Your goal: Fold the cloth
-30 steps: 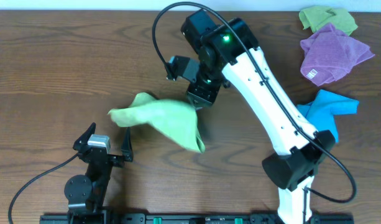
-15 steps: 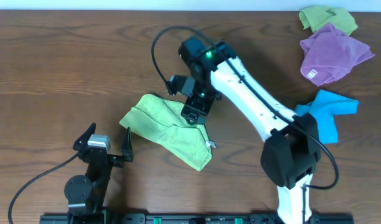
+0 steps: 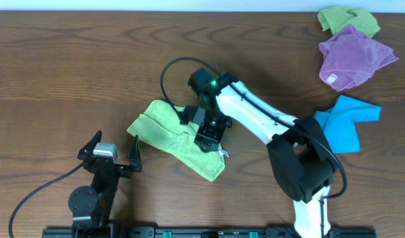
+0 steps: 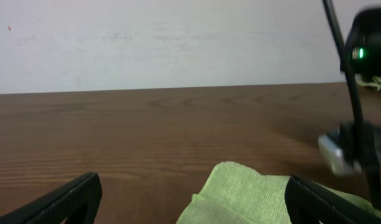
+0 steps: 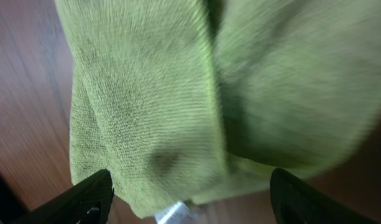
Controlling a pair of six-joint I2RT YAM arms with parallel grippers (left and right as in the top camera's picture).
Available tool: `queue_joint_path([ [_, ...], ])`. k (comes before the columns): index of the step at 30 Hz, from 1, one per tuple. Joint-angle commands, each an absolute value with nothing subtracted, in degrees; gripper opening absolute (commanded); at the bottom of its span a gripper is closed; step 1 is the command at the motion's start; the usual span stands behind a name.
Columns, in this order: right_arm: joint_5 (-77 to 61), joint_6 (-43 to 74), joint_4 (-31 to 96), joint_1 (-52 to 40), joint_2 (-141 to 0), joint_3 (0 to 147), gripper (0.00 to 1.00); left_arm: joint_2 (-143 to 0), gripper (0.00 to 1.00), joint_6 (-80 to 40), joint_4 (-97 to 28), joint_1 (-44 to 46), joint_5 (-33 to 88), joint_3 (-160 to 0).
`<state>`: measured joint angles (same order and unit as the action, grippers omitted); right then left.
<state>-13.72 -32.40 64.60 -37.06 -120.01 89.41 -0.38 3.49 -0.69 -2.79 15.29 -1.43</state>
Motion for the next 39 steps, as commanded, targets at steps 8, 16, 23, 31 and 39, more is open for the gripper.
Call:
queue_joint_path([
  [8, -14.9, -32.8, 59.8, -38.0, -120.4, 85.0, 0.72, -0.3, 0.95, 4.3, -2.7, -2.6, 17.4, -0.3],
  [16, -14.9, -29.6, 59.9, -39.0, -120.4, 85.1, 0.27, -0.3, 0.95, 4.3, -2.7, -2.6, 17.4, -0.3],
  [23, -14.8, -22.7, 60.4, -40.1, -120.3, 89.8, 0.01, -0.3, 0.96, 4.3, -2.7, -2.6, 17.4, -0.3],
  [31, 7.4, -14.2, 57.6, -36.3, -120.3, 100.2, 0.01, -0.3, 0.95, 4.3, -2.7, -2.6, 17.4, -0.3],
  [39, 26.1, -7.1, 54.1, -24.3, -120.3, 106.4, 0.01, -0.3, 0.96, 4.3, -2.7, -2.6, 17.4, -0.3],
])
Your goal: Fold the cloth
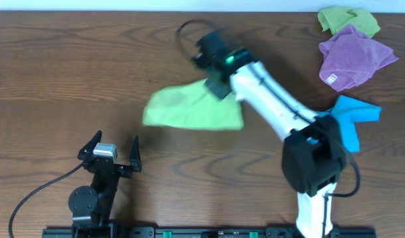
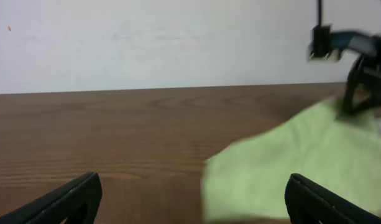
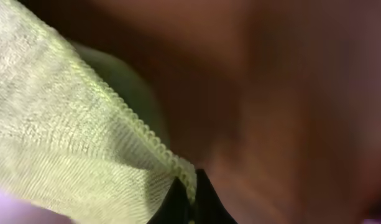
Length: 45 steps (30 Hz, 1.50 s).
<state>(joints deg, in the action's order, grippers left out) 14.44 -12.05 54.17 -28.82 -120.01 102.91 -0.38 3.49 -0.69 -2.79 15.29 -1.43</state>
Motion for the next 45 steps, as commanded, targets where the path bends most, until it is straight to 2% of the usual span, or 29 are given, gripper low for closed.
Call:
queue_joint_path([
  [1, 26.7, -7.1, 54.6, -22.5, -120.3, 108.2, 0.01, -0.3, 0.96, 4.3, -2.7, -2.6, 17.4, -0.3],
  [4, 24.7, -7.1, 56.9, -19.1, -120.3, 114.8, 0.01, -0.3, 0.95, 4.3, -2.7, -2.6, 17.4, -0.3],
  [8, 15.2, -7.1, 61.9, -18.7, -120.3, 122.5, 0.01, -0.3, 0.96, 4.3, -2.7, -2.6, 17.4, -0.3],
  [15, -8.1, -7.9, 76.2, -26.5, -120.4, 123.8, 0.01, -0.3, 0.95, 4.3, -2.7, -2.6, 17.4, -0.3],
  [16, -12.6, -10.8, 79.0, -29.3, -120.4, 123.8, 0.19, -0.3, 0.95, 4.3, -2.7, -2.6, 17.4, -0.3],
  [18, -8.2, -14.7, 80.8, -33.8, -120.4, 123.8, 0.87, -0.3, 0.96, 4.3, -2.7, -2.6, 17.4, -0.3],
  [19, -5.1, -14.6, 80.8, -35.0, -120.4, 123.8, 0.99, -0.3, 0.95, 4.3, -2.7, -2.6, 17.4, -0.3],
  [23, 5.4, -14.6, 79.8, -38.8, -120.7, 123.6, 0.99, -0.3, 0.96, 4.3, -2.7, -2.6, 17.4, -0.3],
  [27, 5.6, -13.5, 80.8, -38.0, -122.0, 121.7, 0.99, -0.3, 0.95, 4.3, -2.7, -2.6, 17.4, -0.3],
  [37, 4.7, -10.3, 74.1, -36.0, -122.4, 103.1, 0.79, -0.3, 0.95, 4.3, -2.7, -2.6, 17.4, -0.3],
  [45, 5.3, -9.6, 63.6, -36.1, -122.4, 96.1, 0.79, -0.3, 0.95, 4.3, -2.7, -2.6, 17.4, -0.3],
])
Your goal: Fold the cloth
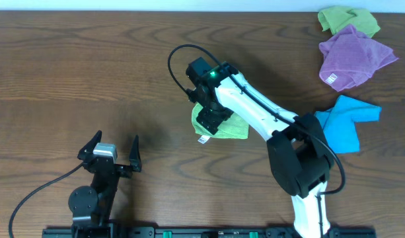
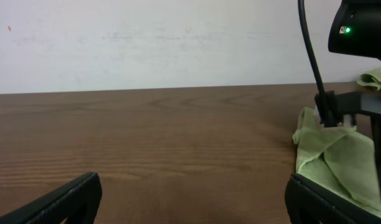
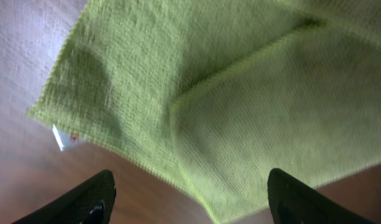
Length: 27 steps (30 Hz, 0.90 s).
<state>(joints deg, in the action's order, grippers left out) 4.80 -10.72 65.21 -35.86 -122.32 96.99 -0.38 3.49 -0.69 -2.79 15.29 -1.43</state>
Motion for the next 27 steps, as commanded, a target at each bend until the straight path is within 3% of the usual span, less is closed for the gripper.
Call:
queue_joint_path([
  [1, 5.3, -9.7, 62.4, -36.2, -122.4, 95.7, 0.79, -0.3, 0.96, 4.3, -2.7, -2.6, 17.4, -0.3],
  [12, 5.4, -9.7, 54.9, -36.2, -123.5, 92.8, 0.61, -0.3, 0.96, 4.3, -2.7, -2.6, 17.4, -0.3],
  [20, 4.4, -9.4, 56.7, -36.2, -126.3, 92.8, 0.59, -0.3, 0.95, 4.3, -2.7, -2.6, 17.4, -0.3],
  [27, 4.3, -8.8, 56.7, -36.3, -126.5, 92.8, 0.37, -0.3, 0.96, 4.3, -2.7, -2.6, 17.4, -0.3],
])
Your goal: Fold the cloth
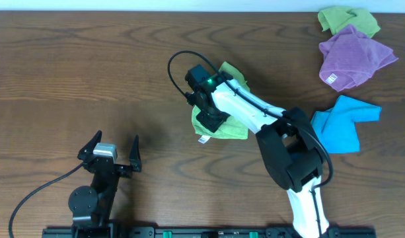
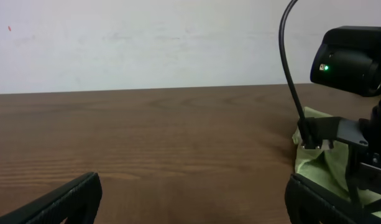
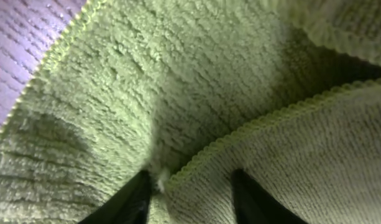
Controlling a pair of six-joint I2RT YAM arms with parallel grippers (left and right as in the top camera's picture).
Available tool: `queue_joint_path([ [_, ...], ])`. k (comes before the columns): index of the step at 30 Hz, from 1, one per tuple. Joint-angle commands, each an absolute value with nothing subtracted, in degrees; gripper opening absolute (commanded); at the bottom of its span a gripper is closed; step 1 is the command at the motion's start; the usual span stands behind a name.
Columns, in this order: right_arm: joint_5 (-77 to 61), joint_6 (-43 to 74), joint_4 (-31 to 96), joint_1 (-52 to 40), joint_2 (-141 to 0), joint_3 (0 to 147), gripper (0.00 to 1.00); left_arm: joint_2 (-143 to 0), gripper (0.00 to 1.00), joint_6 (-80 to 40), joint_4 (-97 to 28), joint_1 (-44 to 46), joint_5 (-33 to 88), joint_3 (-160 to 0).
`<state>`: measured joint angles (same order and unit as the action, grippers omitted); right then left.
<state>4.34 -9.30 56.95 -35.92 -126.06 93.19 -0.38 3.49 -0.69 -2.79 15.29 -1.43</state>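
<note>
The light green cloth (image 1: 228, 127) lies bunched at the table's middle, and a further piece of it (image 1: 232, 71) shows behind the right arm. My right gripper (image 1: 209, 120) is pressed down onto its left part. In the right wrist view the cloth (image 3: 178, 81) fills the frame, and the right gripper (image 3: 187, 199) has its jaws partly closed astride a hemmed fold edge. The left gripper (image 1: 114, 153) stands open near the front left, apart from the cloth. In its own view the left gripper (image 2: 193, 199) holds nothing, and the cloth (image 2: 321, 165) is at the right.
Far right at the back lie a purple cloth (image 1: 355, 56) and another green cloth (image 1: 347, 18). A blue cloth (image 1: 344, 122) lies right of the right arm's base. The arm's black cable (image 1: 177, 66) loops above the cloth.
My right gripper was wide open a little above the cloth. Now it is down in the cloth with its jaws narrower, astride a fold edge. A green piece now shows behind the arm.
The cloth first lay crumpled left of centre under my open right gripper. Then the gripper was shut on an edge, holding the cloth spread farther back. Later the cloth lay as a smaller pile at centre, released. Now the gripper is down on it. The left arm stayed still.
</note>
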Motion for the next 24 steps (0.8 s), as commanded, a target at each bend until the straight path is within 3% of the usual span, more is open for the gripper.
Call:
queue_joint_path([
  [1, 4.3, -8.8, 56.6, -36.3, -126.5, 92.8, 0.33, -0.3, 0.96, 4.3, -2.7, -2.6, 17.4, -0.3],
  [5, 4.5, -8.8, 56.6, -36.3, -126.5, 92.8, 0.32, -0.3, 0.95, 4.3, -2.7, -2.6, 17.4, -0.3],
  [9, 4.5, -8.8, 57.3, -36.3, -126.5, 92.8, 0.50, -0.3, 0.95, 4.3, -2.7, -2.6, 17.4, -0.3],
  [24, 6.7, -8.8, 60.9, -36.2, -126.3, 97.0, 0.50, -0.3, 0.95, 4.3, -2.7, -2.6, 17.4, -0.3],
])
